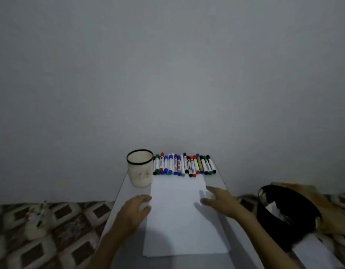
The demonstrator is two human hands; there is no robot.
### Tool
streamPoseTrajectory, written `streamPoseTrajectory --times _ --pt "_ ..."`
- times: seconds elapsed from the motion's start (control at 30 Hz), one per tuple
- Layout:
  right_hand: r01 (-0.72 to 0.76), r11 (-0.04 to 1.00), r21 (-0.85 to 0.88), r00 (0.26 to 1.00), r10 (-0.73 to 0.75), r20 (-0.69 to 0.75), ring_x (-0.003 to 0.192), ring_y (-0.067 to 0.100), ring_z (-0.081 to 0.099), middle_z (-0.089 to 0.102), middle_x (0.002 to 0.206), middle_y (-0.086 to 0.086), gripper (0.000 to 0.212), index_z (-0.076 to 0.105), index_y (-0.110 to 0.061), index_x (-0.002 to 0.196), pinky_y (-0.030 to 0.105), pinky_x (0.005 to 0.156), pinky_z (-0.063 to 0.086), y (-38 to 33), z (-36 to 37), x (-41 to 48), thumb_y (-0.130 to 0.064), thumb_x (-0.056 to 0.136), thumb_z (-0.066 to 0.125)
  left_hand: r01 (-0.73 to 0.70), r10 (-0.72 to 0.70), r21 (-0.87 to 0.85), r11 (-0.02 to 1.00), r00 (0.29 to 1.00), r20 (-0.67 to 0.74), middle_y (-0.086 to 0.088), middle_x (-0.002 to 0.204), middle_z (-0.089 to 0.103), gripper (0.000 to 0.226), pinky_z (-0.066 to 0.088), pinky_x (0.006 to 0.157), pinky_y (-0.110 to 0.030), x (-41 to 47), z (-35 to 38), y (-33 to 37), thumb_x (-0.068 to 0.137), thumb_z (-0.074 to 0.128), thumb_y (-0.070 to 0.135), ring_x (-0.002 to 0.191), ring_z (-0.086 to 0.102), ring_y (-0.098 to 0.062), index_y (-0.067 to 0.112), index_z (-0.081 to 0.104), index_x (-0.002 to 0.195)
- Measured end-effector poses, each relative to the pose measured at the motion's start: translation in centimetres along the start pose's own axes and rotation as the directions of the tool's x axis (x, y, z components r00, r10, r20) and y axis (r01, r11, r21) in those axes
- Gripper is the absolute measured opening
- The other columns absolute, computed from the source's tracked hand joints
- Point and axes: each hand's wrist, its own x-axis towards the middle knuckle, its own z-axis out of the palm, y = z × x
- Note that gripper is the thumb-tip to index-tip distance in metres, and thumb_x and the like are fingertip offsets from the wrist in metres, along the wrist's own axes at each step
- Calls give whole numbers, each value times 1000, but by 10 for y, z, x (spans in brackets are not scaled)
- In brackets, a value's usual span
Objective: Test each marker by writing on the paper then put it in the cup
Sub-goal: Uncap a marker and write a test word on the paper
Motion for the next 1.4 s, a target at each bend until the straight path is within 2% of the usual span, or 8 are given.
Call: streamPoseTrajectory --times 0.1,0.23,0.37,0.63,0.87,1.07,1.3,1.4 --pt "-20 999 48 998 24 -66 130 24 43 43 145 14 57 38 -4 141 32 105 34 16 27 -13 -38 97 51 -54 68 152 987 994 -84 1 125 58 55 33 100 -25 -13 20 -10 77 47 47 116 51 -16 16 59 121" --pt "55 991 119 961 -20 -276 138 17 34 38 150 4 56 35 -14 145 37 116 25 24 56 -31 -39 97 49 -100 124 217 971 987 -103 0 133 52 70 28 110 -37 -21 31 -8 77 30 58 124 45 -18 18 52 130" --pt "68 996 61 951 -46 -307 141 15 28 34 154 0 57 32 -18 148 37 119 19 30 64 -32 -39 98 47 -126 150 201 972 983 -107 -1 131 53 69 28 106 -35 -25 29 -7 77 33 56 120 46 -19 17 50 131" --pt "67 987 148 914 -1 -405 124 18 49 55 137 1 51 46 -20 140 40 107 40 36 68 -30 -33 92 56 -140 159 135 981 977 -139 14 115 52 60 39 101 -44 -30 25 -5 71 46 51 105 47 -8 22 58 122" --pt "104 986 130 885 -32 -464 115 18 55 61 126 0 45 53 -14 134 39 105 41 39 71 -32 -21 90 59 -184 203 121 975 965 -166 12 115 57 53 43 98 -47 -30 26 -9 71 50 46 105 52 -10 23 60 117" --pt "167 986 -1 854 -145 -500 107 18 60 65 118 1 33 63 -10 120 24 92 41 46 76 -28 -14 87 63 -196 222 141 970 954 -202 11 115 57 52 43 98 -46 -29 28 -10 72 50 46 105 51 -8 21 60 117" --pt "135 975 179 816 -7 -578 117 19 51 57 128 4 36 56 -14 128 38 99 44 57 50 25 -18 92 58 -108 146 349 931 986 -83 13 150 21 72 2 115 -29 -24 36 -12 84 13 63 136 12 3 26 26 145" --pt "38 991 127 823 41 -567 122 22 49 52 136 10 39 51 -9 133 36 99 41 59 38 66 -16 95 53 -97 116 403 910 993 -23 13 153 14 80 -6 115 -28 -23 37 -13 80 0 71 139 4 2 29 16 146"
